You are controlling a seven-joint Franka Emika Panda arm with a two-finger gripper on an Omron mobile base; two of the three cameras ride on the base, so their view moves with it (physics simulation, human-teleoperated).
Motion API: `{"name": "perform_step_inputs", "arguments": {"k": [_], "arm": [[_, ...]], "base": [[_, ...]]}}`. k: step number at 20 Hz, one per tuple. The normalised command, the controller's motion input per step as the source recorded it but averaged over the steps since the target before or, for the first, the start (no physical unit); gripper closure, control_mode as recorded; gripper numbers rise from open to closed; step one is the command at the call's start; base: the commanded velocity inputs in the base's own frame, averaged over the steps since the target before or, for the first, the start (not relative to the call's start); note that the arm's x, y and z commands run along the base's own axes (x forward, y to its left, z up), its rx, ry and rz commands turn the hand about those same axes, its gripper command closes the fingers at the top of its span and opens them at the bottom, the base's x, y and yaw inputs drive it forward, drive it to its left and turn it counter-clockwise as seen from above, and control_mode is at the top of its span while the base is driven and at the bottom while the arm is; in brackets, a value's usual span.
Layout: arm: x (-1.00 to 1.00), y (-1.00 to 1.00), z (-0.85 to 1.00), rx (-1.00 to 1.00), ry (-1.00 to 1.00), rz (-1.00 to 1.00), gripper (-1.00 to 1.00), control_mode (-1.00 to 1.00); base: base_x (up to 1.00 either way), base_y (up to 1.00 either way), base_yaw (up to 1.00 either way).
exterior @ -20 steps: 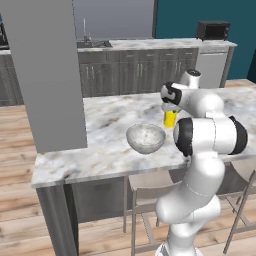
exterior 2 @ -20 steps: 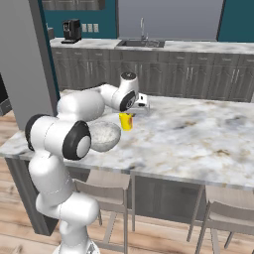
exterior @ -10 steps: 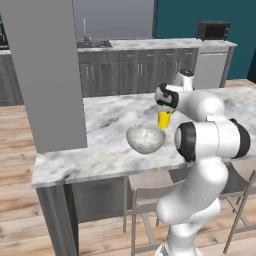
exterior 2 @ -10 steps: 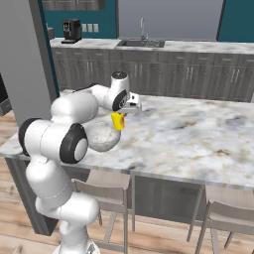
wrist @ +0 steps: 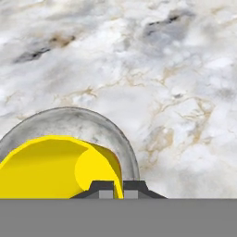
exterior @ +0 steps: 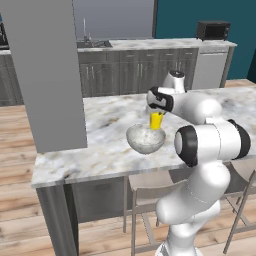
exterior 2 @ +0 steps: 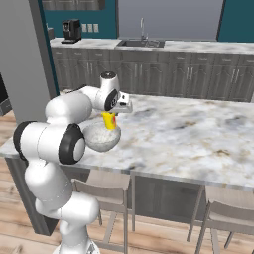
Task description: Place the cup inside the bowl on the dining table and move the bowl to any counter.
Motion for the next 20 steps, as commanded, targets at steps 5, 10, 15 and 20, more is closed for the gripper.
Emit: {"name": "perform_step_inputs", "arguments": {"k": [5, 10, 15, 20], "arm": [[0.00, 0.25, 0.00, 0.00, 0.00, 0.01, 1.00, -1.00], [0.00, 0.18, 0.00, 0.00, 0.00, 0.00, 1.00, -1.00], [0.00, 0.15, -0.01, 0.00, 0.00, 0.00, 1.00, -1.00], [0.00, 0.15, -0.17, 0.01, 0.00, 0.00, 1.00, -1.00]], "base": [[0.00, 0.00, 0.00], [0.00, 0.00, 0.00], [0.00, 0.00, 0.00], [0.00, 0.00, 0.00]]}}
